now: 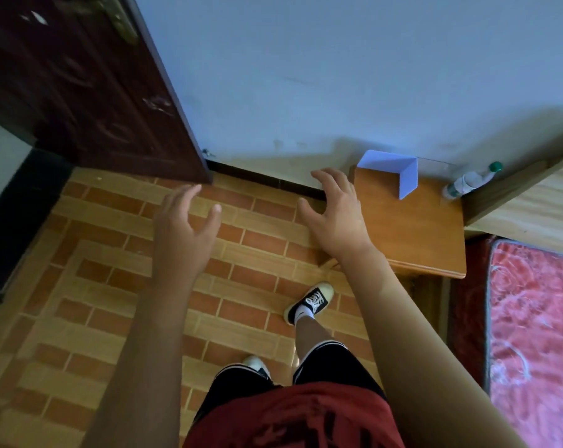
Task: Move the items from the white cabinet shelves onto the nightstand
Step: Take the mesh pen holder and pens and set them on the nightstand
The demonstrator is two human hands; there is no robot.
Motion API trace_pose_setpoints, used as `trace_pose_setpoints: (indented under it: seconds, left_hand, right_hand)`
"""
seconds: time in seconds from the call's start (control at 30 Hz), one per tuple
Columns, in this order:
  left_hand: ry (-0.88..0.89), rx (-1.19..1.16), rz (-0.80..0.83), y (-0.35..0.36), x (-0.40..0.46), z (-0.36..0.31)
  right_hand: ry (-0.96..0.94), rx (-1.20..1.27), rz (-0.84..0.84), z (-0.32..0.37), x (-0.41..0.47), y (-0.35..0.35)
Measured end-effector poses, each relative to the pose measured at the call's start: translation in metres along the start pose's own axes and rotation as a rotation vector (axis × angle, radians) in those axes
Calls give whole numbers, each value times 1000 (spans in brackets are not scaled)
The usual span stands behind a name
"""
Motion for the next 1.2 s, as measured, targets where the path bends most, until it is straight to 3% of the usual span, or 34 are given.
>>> trace_pose_setpoints:
  seconds: [0.27, 0.47, 1.0, 1.2]
  left_hand:
    - [23, -103, -191, -123, -17, 10]
    - [-22, -110, -261, -174, -37, 25]
    - [-341, -65, -504, -226, -2, 54]
    - [-520, -27, -647, -237, -36, 65]
  right_hand:
    - [-188, 39, 38, 129, -27, 2]
    - [-324, -22, 132, 195, -33, 18]
    - [-683, -91, 429, 312, 50, 79]
    - [-840, -84, 649, 355, 57, 125]
Point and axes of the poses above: each hand's wrist, its own x-axis towards the middle knuckle, its own y-axis out of the palm, z = x × y, the point moved 7 cm from there along x, towards the middle knuckle, and after that the axes turned 7 degrees about x, right-handed, at the moved point
